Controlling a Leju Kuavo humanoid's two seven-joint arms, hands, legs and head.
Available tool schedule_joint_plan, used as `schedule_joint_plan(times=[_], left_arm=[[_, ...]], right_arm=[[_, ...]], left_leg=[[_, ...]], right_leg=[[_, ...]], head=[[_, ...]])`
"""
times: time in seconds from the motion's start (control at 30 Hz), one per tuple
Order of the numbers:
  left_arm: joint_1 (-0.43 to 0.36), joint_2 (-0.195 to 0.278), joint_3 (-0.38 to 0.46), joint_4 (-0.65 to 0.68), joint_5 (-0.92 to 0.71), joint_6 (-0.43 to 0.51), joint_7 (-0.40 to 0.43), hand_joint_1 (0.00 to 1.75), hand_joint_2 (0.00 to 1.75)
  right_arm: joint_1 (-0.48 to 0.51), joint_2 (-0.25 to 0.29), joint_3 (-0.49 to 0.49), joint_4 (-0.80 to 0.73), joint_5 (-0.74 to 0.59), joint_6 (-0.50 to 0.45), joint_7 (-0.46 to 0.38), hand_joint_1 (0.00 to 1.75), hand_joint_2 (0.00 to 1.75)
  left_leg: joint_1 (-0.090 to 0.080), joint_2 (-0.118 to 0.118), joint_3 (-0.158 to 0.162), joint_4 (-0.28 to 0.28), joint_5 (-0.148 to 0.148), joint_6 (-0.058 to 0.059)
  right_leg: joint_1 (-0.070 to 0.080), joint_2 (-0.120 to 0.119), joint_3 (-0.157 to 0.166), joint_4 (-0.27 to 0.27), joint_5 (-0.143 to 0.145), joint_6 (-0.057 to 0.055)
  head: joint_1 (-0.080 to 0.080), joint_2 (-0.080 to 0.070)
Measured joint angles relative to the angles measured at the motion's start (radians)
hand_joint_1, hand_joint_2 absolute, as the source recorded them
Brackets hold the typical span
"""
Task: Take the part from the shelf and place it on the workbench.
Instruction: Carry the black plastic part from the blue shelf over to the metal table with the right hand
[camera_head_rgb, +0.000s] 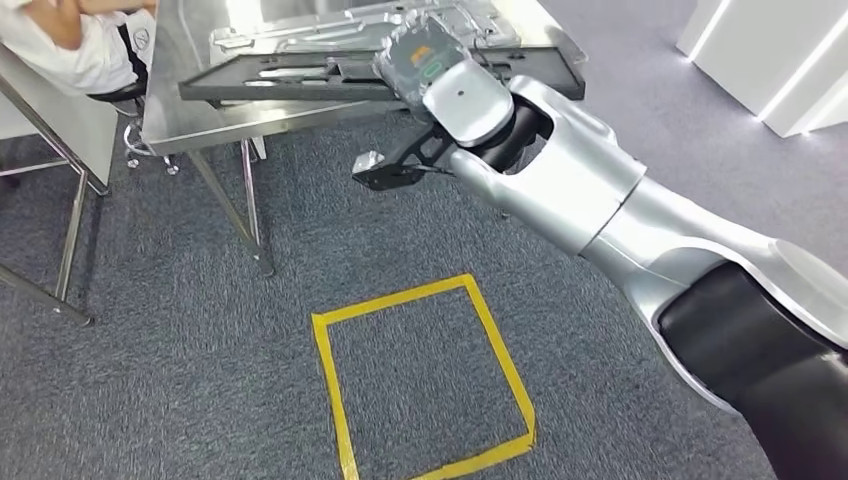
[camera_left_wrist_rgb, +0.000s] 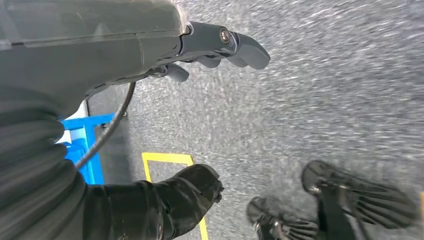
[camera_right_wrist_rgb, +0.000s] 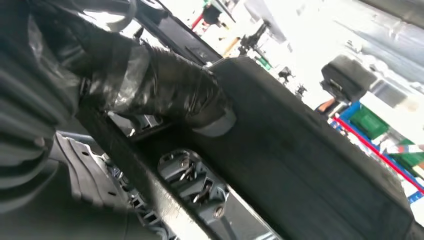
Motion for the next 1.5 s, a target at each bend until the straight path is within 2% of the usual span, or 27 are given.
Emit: schedule_joint_plan(times=[0.03,0.07,0.13,0.17,0.2,0.23,0.3,0.33,0.37,0.43,0.5,0.53,0.6,0.63,0.67,0.8,0.87,0.93,1.0,1.1,1.13,1.17,1.2,1.27,1.33,1.4,1.5], left_arm=[[0.000,0.000,0.000,0.000,0.002,0.000,0.000,0.00,1.75],[-0.001,0.000,0.000,0.000,0.004,0.000,0.000,0.00,1.75],[-0.003,0.000,0.000,0.000,0.009,0.000,0.000,0.00,1.75],[-0.003,0.000,0.000,0.000,0.011,0.000,0.001,0.00,1.75],[-0.003,-0.001,0.000,0.000,0.013,0.000,0.002,0.00,1.75],[0.000,-0.001,0.000,0.000,0.014,0.001,0.002,0.00,1.75],[0.001,-0.003,0.000,0.000,0.012,0.005,0.002,0.00,1.75],[0.001,-0.003,0.000,0.000,0.010,0.008,0.002,0.00,1.75],[-0.001,-0.004,0.000,0.000,0.007,0.010,0.004,0.00,1.75],[-0.003,-0.004,0.000,0.000,0.005,0.013,0.007,0.00,1.75],[-0.005,-0.007,0.000,0.000,0.006,0.016,0.008,0.00,1.75],[-0.006,-0.008,0.000,0.000,0.011,0.017,0.007,0.00,1.75],[-0.010,-0.008,0.001,0.000,0.024,0.019,0.004,0.00,1.75],[-0.011,-0.008,0.001,0.000,0.028,0.019,0.003,0.00,1.75],[-0.012,-0.008,0.001,0.000,0.029,0.020,0.003,0.00,1.75],[-0.011,-0.003,0.001,-0.001,0.032,0.013,0.001,0.00,1.75],[-0.013,0.002,0.001,-0.001,0.033,0.005,-0.001,0.00,1.75],[-0.014,0.004,0.001,-0.001,0.035,0.001,-0.002,0.00,1.75],[-0.012,0.005,0.002,-0.002,0.037,-0.001,-0.002,0.00,1.75],[-0.012,0.004,0.002,-0.002,0.039,-0.004,-0.002,0.00,1.75],[-0.012,0.004,0.002,-0.001,0.039,-0.006,-0.002,0.00,1.75],[-0.012,0.004,0.002,-0.001,0.039,-0.007,-0.002,0.00,1.75],[-0.012,0.004,0.002,-0.001,0.039,-0.009,-0.002,0.00,1.75],[-0.011,0.004,0.003,-0.001,0.039,-0.012,-0.002,0.00,1.75],[-0.012,0.004,0.003,-0.001,0.039,-0.015,-0.002,0.00,1.75],[-0.013,0.004,0.003,-0.001,0.039,-0.016,-0.003,0.00,1.75],[-0.012,0.006,0.004,-0.002,0.039,-0.017,-0.003,0.00,1.75]], right_arm=[[0.003,-0.001,0.000,0.002,0.001,0.000,0.001,1.75,1.75],[0.007,-0.002,0.000,0.004,0.002,0.000,0.001,1.75,1.75],[0.013,-0.002,0.001,0.008,0.002,0.000,0.001,1.75,1.75],[0.014,-0.002,0.001,0.010,0.003,0.000,0.001,1.75,1.75],[0.014,-0.002,0.001,0.013,0.004,0.000,0.001,1.75,1.75],[0.015,-0.003,0.001,0.016,0.005,0.000,0.001,1.75,1.75],[0.019,-0.008,0.003,0.027,0.009,0.000,0.001,1.75,1.75],[0.019,-0.008,0.004,0.031,0.011,0.000,0.001,1.75,1.75],[0.016,-0.007,0.005,0.034,0.013,0.000,0.001,1.75,1.75],[0.006,-0.001,0.005,0.034,0.017,-0.001,0.003,1.75,1.75],[-0.001,0.001,0.005,0.035,0.019,-0.001,0.005,1.75,1.75],[-0.002,0.001,0.005,0.035,0.019,-0.001,0.004,1.75,1.75],[0.000,0.002,0.005,0.037,0.019,-0.001,0.001,1.75,1.75],[0.000,0.002,0.005,0.038,0.020,-0.001,-0.001,1.75,1.75],[0.001,0.002,0.005,0.039,0.020,0.000,-0.003,1.75,1.75],[-0.004,0.002,0.005,0.041,0.023,0.000,-0.007,1.75,1.75],[-0.006,0.000,0.005,0.042,0.024,0.002,-0.009,1.75,1.75],[-0.007,0.000,0.005,0.042,0.024,0.003,-0.012,1.75,1.75],[-0.010,-0.002,0.005,0.043,0.024,0.003,-0.013,1.75,1.75],[-0.015,-0.003,0.005,0.045,0.024,0.003,-0.014,1.75,1.75],[-0.013,-0.004,0.005,0.046,0.024,0.004,-0.015,1.75,1.75],[-0.011,-0.005,0.005,0.046,0.024,0.004,-0.016,1.75,1.75],[-0.009,-0.005,0.005,0.047,0.024,0.005,-0.017,1.75,1.75],[-0.008,-0.006,0.005,0.048,0.024,0.006,-0.018,1.75,1.75],[-0.009,-0.006,0.005,0.047,0.023,0.007,-0.020,1.75,1.75],[-0.010,-0.006,0.005,0.045,0.021,0.011,-0.023,1.75,1.75],[-0.013,-0.009,0.005,0.041,0.020,0.016,-0.024,1.75,1.75]], left_leg=[[0.000,-0.001,0.019,-0.005,-0.013,0.003],[0.000,-0.003,0.039,-0.008,-0.027,0.004],[0.000,-0.010,0.081,-0.011,-0.058,0.004],[0.000,-0.014,0.104,-0.011,-0.075,0.003],[0.000,-0.016,0.128,-0.011,-0.093,0.001],[0.000,-0.019,0.148,-0.012,-0.111,-0.002],[-0.002,-0.025,0.178,-0.005,-0.144,-0.012],[-0.003,-0.027,0.184,-0.005,-0.155,-0.018],[-0.003,-0.029,0.190,-0.001,-0.161,-0.024],[-0.001,-0.026,0.177,0.025,-0.152,-0.035],[0.000,-0.016,0.122,0.123,-0.142,-0.045],[0.001,-0.010,0.082,0.186,-0.154,-0.049],[0.001,-0.007,0.008,0.281,-0.218,-0.053],[0.000,-0.006,-0.016,0.295,-0.241,-0.052],[-0.002,-0.006,-0.025,0.279,-0.238,-0.047],[-0.023,-0.004,0.036,0.053,-0.075,0.005],[-0.032,-0.003,0.047,0.013,-0.058,0.022],[-0.030,-0.004,0.063,-0.012,-0.043,0.028],[-0.022,0.000,0.083,-0.044,-0.025,0.026],[-0.015,0.004,0.090,-0.052,-0.020,0.019],[-0.013,0.004,0.089,-0.047,-0.024,0.016],[-0.010,0.004,0.087,-0.039,-0.029,0.012],[-0.006,0.003,0.086,-0.030,-0.038,0.007],[0.001,0.002,0.084,-0.008,-0.060,-0.006],[0.002,0.001,0.079,0.015,-0.081,-0.021],[0.002,0.000,0.078,0.023,-0.094,-0.036],[0.009,0.000,0.072,0.053,-0.114,-0.051]], right_leg=[[-0.001,0.000,-0.049,0.063,-0.011,0.002],[-0.001,0.000,-0.090,0.102,-0.049,0.004],[-0.002,-0.001,-0.146,0.111,-0.155,0.007],[-0.002,-0.001,-0.160,0.083,-0.183,0.006],[-0.002,-0.001,-0.167,0.038,-0.175,0.005],[-0.002,-0.003,-0.169,-0.022,-0.111,0.002],[0.001,-0.005,-0.172,-0.130,0.082,-0.005],[0.004,-0.005,-0.173,-0.157,0.151,-0.012],[0.007,-0.003,-0.174,-0.165,0.177,-0.019],[0.008,0.000,-0.166,-0.163,0.166,-0.033],[0.005,0.003,-0.152,-0.167,0.156,-0.045],[0.005,0.004,-0.144,-0.169,0.149,-0.050],[0.009,0.006,-0.128,-0.169,0.134,-0.055],[0.012,0.008,-0.120,-0.168,0.127,-0.057],[0.016,0.009,-0.112,-0.167,0.120,-0.059],[0.033,0.014,-0.086,-0.170,0.105,-0.063],[0.028,0.014,-0.083,-0.174,0.103,-0.056],[0.027,0.013,-0.078,-0.181,0.103,-0.045],[0.028,0.011,-0.083,-0.159,0.082,-0.033],[0.012,0.007,-0.158,0.004,-0.005,-0.008],[0.005,0.006,-0.181,0.053,-0.020,-0.001],[0.000,0.005,-0.190,0.071,-0.016,0.006],[-0.006,0.002,-0.179,0.050,0.006,0.013],[-0.015,-0.003,-0.120,-0.063,0.061,0.023],[-0.015,-0.003,-0.081,-0.139,0.071,0.016],[-0.008,-0.001,-0.077,-0.145,0.055,-0.001],[-0.011,0.002,-0.058,-0.151,0.044,-0.023]], head=[[0.000,0.000],[0.000,0.000],[0.001,0.000],[0.001,0.000],[0.001,0.000],[0.001,0.000],[0.001,0.000],[0.000,0.000],[0.000,0.000],[0.001,0.000],[0.001,0.000],[0.001,0.000],[0.001,0.000],[0.000,0.000],[0.000,0.000],[0.003,0.000],[0.003,0.000],[0.002,0.000],[0.005,0.000],[0.008,0.000],[0.008,0.000],[0.008,0.000],[0.008,0.000],[0.008,0.000],[0.007,0.000],[0.006,0.000],[0.006,0.000]])
